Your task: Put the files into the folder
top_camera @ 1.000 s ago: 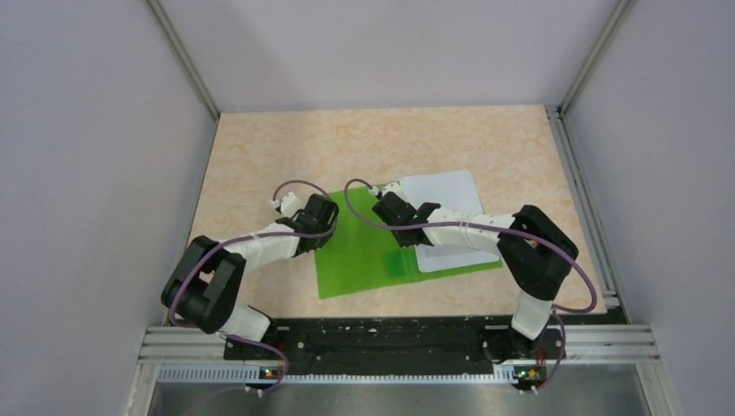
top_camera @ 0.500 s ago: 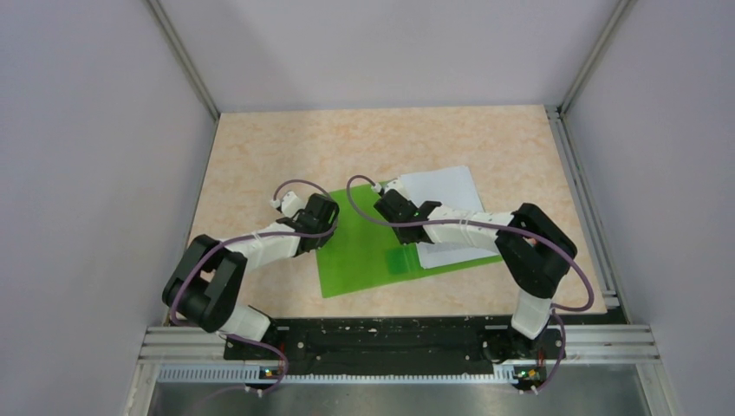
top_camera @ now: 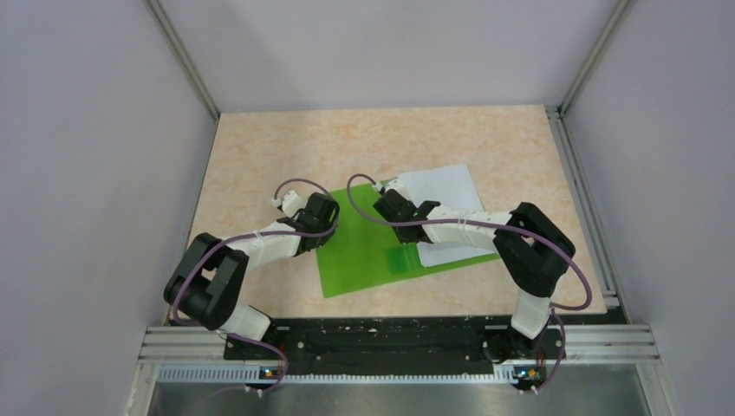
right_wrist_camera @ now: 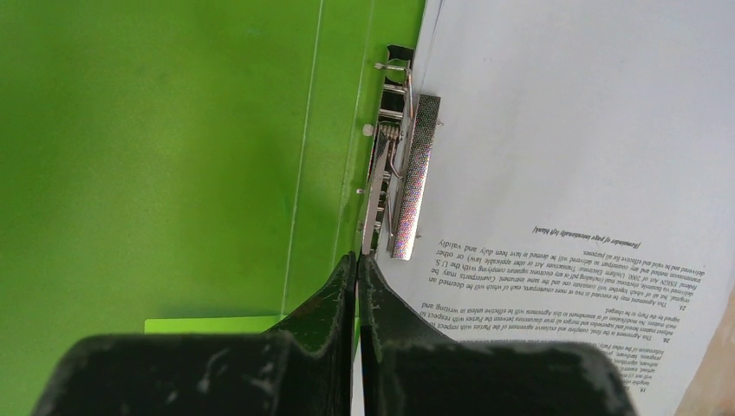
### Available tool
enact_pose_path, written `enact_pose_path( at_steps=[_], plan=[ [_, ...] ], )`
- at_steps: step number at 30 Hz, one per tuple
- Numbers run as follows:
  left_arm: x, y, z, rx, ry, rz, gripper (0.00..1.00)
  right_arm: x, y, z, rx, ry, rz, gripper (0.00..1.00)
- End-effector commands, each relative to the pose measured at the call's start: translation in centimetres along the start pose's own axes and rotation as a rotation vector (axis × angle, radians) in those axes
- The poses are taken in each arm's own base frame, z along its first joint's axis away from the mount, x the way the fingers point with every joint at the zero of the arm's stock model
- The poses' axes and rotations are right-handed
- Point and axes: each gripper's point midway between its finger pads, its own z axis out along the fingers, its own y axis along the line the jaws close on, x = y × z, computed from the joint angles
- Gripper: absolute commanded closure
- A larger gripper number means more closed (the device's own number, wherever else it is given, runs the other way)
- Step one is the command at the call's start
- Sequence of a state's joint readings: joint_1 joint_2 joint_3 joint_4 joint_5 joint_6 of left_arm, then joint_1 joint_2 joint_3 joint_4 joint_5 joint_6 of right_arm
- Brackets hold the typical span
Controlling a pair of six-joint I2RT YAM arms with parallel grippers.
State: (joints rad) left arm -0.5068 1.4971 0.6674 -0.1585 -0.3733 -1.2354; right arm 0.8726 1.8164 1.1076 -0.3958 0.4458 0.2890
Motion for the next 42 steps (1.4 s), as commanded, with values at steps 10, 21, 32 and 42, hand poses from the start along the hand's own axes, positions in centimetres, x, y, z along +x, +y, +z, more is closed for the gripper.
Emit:
enact_pose_path(
  at_steps=[10,21,32,42],
  plan=[
    [4.0,9.0,0.2,-0.283,0.145,0.125,1.00,7.6,-3.0,1.3,0.064,0.267,-0.011,1.00],
    [4.0,9.0,0.2,-0.283,0.144,0.120,1.00,8.0,-4.0,1.2,0.096,0.290,0.000,1.00],
    [3.9,9.0,0.2,-0.281,0.131,0.108,1.00,9.5,-4.6,1.7,0.087,0.337,0.018,1.00],
    [3.9,9.0,0.3,-0.282,0.127,0.100,1.00,8.8,-5.1,1.0,0.093,0.324,0.029,1.00]
  ],
)
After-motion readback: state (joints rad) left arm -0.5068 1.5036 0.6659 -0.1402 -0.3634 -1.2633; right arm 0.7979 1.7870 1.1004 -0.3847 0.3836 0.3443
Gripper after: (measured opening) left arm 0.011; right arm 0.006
